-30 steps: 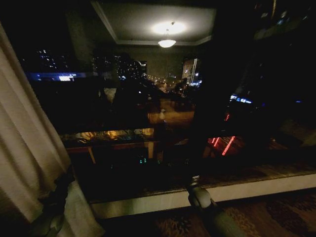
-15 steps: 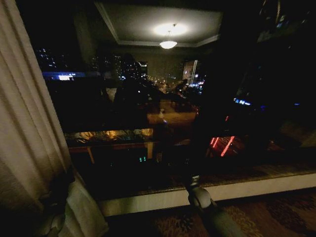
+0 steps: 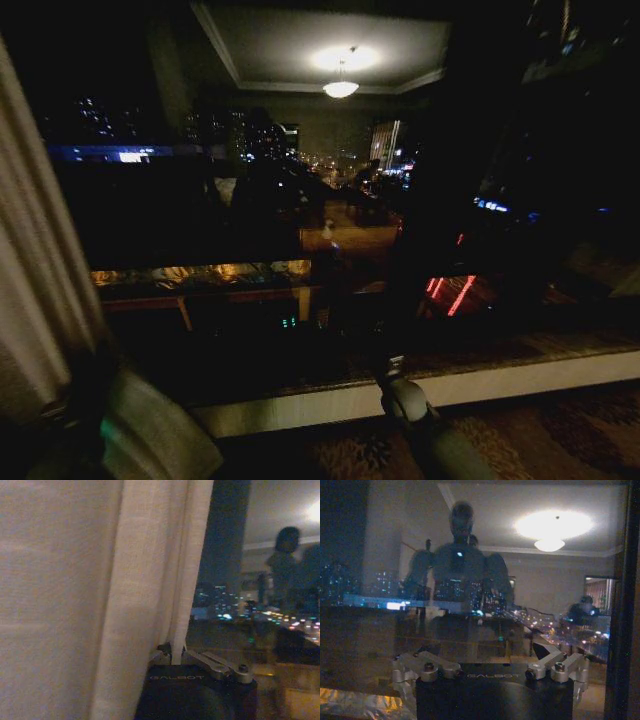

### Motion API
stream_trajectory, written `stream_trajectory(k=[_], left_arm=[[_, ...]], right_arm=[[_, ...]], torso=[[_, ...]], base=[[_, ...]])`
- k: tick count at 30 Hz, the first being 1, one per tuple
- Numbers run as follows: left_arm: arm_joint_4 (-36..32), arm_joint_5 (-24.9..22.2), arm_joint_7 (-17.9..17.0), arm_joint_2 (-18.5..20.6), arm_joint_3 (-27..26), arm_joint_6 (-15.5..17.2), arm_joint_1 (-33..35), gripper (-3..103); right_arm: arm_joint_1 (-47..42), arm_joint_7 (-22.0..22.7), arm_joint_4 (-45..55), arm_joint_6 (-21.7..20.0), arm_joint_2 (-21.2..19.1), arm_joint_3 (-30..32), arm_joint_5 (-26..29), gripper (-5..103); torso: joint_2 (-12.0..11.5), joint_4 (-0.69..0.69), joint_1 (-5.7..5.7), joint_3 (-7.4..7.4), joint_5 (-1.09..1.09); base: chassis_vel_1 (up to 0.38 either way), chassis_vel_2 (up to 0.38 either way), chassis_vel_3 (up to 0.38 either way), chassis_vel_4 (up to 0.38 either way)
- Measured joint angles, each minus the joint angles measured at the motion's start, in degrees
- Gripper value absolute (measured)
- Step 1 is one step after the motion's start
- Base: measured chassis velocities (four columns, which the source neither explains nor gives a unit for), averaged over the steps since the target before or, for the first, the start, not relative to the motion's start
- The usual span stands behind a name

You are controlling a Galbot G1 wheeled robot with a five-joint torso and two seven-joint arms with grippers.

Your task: Open the curtains by pulling them apart, changing their state from closed to fully open.

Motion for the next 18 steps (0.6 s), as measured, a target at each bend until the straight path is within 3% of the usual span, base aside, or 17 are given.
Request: stream_trajectory(k=[8, 11, 15, 18], left_arm=[[6.0, -2.8, 0.3, 4.0, -6.8, 0.6, -1.8, 0], [14.6, -4.0, 0.4, 8.7, -9.1, 0.7, -5.0, 0], [19.9, -4.6, 0.4, 11.3, -9.2, 0.5, -6.7, 0], [28.8, -4.8, 0.6, 14.6, -8.2, -1.0, -9.4, 0]], right_arm=[[0.0, 0.0, 0.0, 0.0, 0.0, 0.0, 0.0, 100], [0.0, 0.0, 0.0, 0.0, 0.0, 0.0, 0.0, 100], [0.0, 0.0, 0.0, 0.0, 0.0, 0.0, 0.0, 100], [0.0, 0.0, 0.0, 0.0, 0.0, 0.0, 0.0, 100]], torso=[[0.0, 0.01, 0.00, 0.00, -0.04], [0.0, 0.00, 0.00, 0.00, 0.01], [0.0, -0.01, 0.00, 0.00, 0.01], [0.0, 0.01, 0.00, 0.00, -0.01]], base=[[0.000, 0.000, 0.000, 0.000], [0.000, 0.000, 0.000, 0.000], [0.000, 0.000, 0.000, 0.000], [0.000, 0.000, 0.000, 0.000]])
